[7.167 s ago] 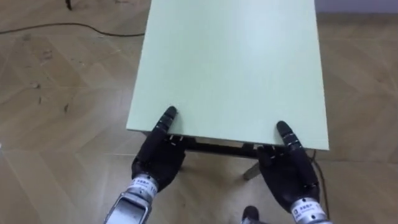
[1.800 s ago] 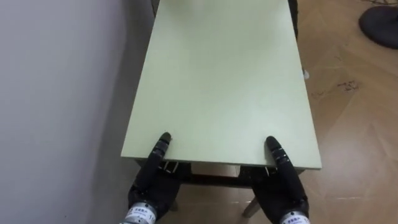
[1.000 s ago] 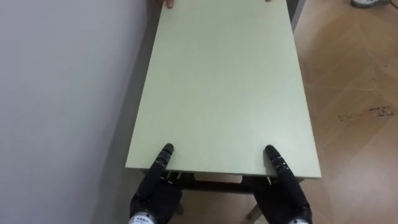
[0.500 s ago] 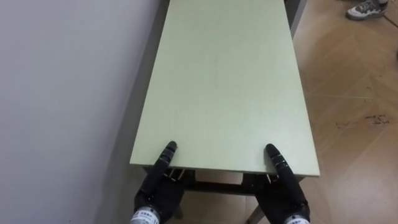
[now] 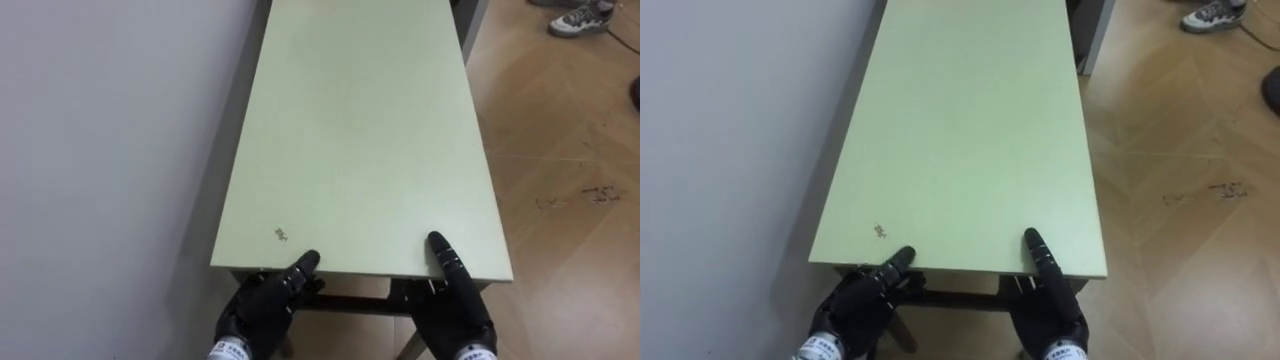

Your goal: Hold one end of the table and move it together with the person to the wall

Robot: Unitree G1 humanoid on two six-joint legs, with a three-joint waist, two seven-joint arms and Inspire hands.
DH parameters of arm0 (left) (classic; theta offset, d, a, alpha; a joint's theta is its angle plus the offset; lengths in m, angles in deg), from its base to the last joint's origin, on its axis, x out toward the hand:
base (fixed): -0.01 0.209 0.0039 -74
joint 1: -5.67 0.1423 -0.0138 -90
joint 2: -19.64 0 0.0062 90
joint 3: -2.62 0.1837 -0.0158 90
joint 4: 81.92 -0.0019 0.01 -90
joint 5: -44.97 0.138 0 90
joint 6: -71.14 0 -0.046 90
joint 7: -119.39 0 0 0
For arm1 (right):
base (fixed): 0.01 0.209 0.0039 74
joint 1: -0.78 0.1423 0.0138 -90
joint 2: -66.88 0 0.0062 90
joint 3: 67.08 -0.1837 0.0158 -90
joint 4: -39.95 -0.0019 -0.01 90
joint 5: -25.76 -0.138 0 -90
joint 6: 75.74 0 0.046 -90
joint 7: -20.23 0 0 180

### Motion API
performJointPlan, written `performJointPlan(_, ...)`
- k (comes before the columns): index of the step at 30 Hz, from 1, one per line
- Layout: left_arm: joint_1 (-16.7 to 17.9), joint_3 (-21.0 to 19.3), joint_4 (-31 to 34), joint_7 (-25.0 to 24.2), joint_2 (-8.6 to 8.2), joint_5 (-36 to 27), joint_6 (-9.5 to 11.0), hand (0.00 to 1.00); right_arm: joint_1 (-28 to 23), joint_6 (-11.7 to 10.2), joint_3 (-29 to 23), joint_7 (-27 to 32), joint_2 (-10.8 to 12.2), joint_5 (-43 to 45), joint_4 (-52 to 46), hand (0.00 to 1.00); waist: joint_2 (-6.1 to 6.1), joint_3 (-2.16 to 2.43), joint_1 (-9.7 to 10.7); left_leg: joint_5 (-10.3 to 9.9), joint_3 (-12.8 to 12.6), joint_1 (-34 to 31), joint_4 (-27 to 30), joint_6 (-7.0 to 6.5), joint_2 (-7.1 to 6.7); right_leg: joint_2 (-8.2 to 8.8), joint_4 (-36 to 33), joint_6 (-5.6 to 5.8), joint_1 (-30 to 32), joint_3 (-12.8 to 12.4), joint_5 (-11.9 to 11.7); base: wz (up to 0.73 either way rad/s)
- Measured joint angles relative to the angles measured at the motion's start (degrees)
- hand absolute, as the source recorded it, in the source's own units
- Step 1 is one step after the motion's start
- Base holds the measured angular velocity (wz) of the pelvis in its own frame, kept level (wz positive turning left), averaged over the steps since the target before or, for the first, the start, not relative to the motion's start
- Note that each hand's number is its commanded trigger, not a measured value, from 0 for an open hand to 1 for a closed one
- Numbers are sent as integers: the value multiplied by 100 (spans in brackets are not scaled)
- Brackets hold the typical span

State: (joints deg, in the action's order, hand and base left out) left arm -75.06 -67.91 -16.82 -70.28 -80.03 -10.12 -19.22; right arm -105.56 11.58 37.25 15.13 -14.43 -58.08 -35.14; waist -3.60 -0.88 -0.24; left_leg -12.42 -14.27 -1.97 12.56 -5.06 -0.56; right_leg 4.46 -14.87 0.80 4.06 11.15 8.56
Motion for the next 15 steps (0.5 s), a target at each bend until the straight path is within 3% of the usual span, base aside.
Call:
performJointPlan(3,-9,124,-245,34,20,360,-57,0,-3,28,73,-288,-22,41,142,0,-21,1,12,0,-51,26,-20,0,-1,4,0,12,1,-2,8,-9)
performJointPlan(6,-1,285,-335,26,38,364,-231,0,-16,35,169,-419,-69,39,141,0,-24,-3,63,0,-72,23,-19,-1,-1,8,-2,14,8,-3,9,-3)
performJointPlan(8,-7,330,-339,12,31,364,-232,0,15,54,252,-598,-91,40,132,0,-24,-3,91,-1,-85,41,-17,-1,-1,12,-16,14,1,-7,9,-2)
performJointPlan(15,9,325,-386,-3,42,582,-362,0,18,329,235,-1232,-94,340,220,0,-16,-4,153,-25,-90,70,-30,-44,-20,53,-103,32,-7,64,21,0)
